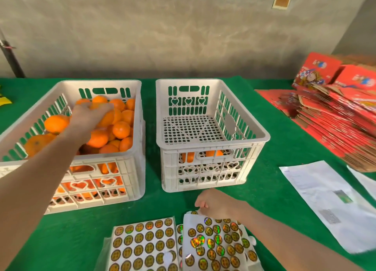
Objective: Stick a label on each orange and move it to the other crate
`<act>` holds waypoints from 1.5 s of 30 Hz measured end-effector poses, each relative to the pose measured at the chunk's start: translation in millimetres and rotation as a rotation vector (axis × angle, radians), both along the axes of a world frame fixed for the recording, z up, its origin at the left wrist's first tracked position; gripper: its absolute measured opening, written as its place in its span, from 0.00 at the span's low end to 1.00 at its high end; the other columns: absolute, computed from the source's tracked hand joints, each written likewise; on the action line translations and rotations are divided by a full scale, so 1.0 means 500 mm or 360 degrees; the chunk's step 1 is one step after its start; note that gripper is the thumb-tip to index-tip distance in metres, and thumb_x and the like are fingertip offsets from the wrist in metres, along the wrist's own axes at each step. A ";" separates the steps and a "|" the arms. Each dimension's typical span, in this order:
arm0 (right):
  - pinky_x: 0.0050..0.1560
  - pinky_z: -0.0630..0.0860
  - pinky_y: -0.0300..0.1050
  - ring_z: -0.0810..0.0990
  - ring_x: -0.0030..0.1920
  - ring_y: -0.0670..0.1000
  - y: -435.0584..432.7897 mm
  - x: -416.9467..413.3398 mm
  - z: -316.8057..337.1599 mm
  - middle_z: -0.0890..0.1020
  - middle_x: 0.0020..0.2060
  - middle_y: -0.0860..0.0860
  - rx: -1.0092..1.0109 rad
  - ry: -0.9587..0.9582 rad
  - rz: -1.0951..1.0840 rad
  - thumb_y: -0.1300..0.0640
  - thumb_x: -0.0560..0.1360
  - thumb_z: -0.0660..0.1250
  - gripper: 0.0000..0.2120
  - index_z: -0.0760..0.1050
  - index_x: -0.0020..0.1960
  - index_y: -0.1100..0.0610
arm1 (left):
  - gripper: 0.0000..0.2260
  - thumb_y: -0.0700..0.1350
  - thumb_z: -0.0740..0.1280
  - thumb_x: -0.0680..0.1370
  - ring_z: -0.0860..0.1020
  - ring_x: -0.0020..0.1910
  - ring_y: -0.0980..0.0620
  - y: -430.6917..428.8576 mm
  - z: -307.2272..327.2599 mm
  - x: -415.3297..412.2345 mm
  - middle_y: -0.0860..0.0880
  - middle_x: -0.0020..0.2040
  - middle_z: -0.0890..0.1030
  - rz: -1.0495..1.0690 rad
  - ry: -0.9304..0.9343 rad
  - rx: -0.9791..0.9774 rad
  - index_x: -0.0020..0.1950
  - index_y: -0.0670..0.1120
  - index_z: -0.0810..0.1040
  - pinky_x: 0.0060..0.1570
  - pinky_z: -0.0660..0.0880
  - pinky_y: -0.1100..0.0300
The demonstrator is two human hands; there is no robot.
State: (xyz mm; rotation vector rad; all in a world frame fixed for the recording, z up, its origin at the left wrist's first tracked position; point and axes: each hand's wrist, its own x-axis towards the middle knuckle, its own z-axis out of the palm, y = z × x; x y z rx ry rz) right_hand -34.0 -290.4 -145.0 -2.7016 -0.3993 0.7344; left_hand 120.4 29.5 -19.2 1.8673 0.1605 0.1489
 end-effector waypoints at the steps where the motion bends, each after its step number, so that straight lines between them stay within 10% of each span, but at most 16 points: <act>1: 0.61 0.69 0.43 0.76 0.57 0.55 0.004 -0.001 -0.013 0.79 0.54 0.57 -0.0065 0.0031 0.0016 0.55 0.80 0.59 0.15 0.77 0.58 0.63 | 0.33 0.62 0.73 0.66 0.80 0.55 0.39 -0.010 0.014 -0.019 0.39 0.55 0.81 0.0013 -0.0045 -0.0138 0.61 0.41 0.77 0.56 0.76 0.42; 6: 0.51 0.75 0.55 0.72 0.34 0.55 0.021 0.000 -0.051 0.68 0.27 0.52 -0.0217 0.0015 0.0079 0.50 0.79 0.60 0.21 0.67 0.30 0.58 | 0.41 0.72 0.74 0.54 0.83 0.52 0.50 -0.053 0.039 -0.162 0.49 0.54 0.83 -0.0461 -0.0055 -0.0613 0.62 0.53 0.76 0.46 0.80 0.54; 13: 0.49 0.74 0.49 0.77 0.42 0.62 0.024 0.013 -0.063 0.77 0.41 0.67 -0.0005 0.0117 -0.0019 0.58 0.74 0.66 0.11 0.77 0.38 0.65 | 0.51 0.53 0.85 0.43 0.79 0.58 0.45 -0.117 -0.077 -0.296 0.44 0.59 0.80 -0.0688 0.0431 -0.0949 0.63 0.44 0.73 0.50 0.78 0.53; 18: 0.45 0.72 0.31 0.77 0.44 0.46 0.018 0.027 -0.024 0.82 0.47 0.56 0.0490 0.0157 -0.0177 0.61 0.74 0.69 0.07 0.80 0.50 0.64 | 0.35 0.48 0.78 0.58 0.77 0.58 0.45 -0.177 -0.189 -0.327 0.39 0.60 0.78 -0.0713 0.0816 -0.0857 0.61 0.40 0.73 0.53 0.75 0.57; 24: 0.50 0.75 0.38 0.78 0.43 0.47 0.025 0.034 -0.013 0.80 0.43 0.54 0.0806 0.0150 -0.0208 0.65 0.74 0.69 0.04 0.78 0.44 0.57 | 0.27 0.55 0.71 0.65 0.79 0.54 0.50 -0.235 -0.281 -0.344 0.45 0.54 0.80 -0.0961 0.1028 -0.0706 0.59 0.43 0.75 0.58 0.72 0.57; 28: 0.53 0.77 0.51 0.79 0.43 0.52 0.021 0.028 -0.010 0.81 0.41 0.59 0.0914 0.0047 -0.0260 0.67 0.74 0.69 0.09 0.74 0.41 0.54 | 0.19 0.52 0.73 0.70 0.83 0.47 0.52 -0.257 -0.294 -0.343 0.46 0.49 0.84 -0.0942 0.1117 -0.0926 0.57 0.45 0.76 0.45 0.77 0.61; 35: 0.55 0.73 0.34 0.78 0.46 0.42 0.001 0.004 -0.011 0.82 0.44 0.47 0.0951 -0.0018 -0.0225 0.67 0.72 0.70 0.08 0.81 0.50 0.58 | 0.18 0.37 0.59 0.80 0.81 0.40 0.67 -0.248 -0.304 -0.324 0.42 0.54 0.79 -0.0632 0.1462 -0.1862 0.70 0.36 0.66 0.42 0.75 0.71; 39: 0.53 0.73 0.38 0.78 0.46 0.44 0.000 -0.014 -0.021 0.81 0.45 0.47 0.0874 -0.0210 -0.0176 0.65 0.70 0.72 0.08 0.82 0.49 0.59 | 0.21 0.52 0.66 0.71 0.84 0.47 0.46 -0.256 -0.304 -0.329 0.37 0.50 0.83 -0.0868 0.1291 -0.1476 0.58 0.40 0.77 0.51 0.73 0.51; 45: 0.62 0.63 0.34 0.74 0.60 0.50 -0.013 -0.038 -0.027 0.80 0.55 0.58 0.0736 -0.0526 0.0081 0.66 0.70 0.72 0.02 0.82 0.42 0.62 | 0.23 0.55 0.66 0.72 0.82 0.51 0.42 -0.264 -0.312 -0.331 0.37 0.54 0.82 -0.0837 0.1321 -0.1467 0.58 0.39 0.78 0.46 0.79 0.51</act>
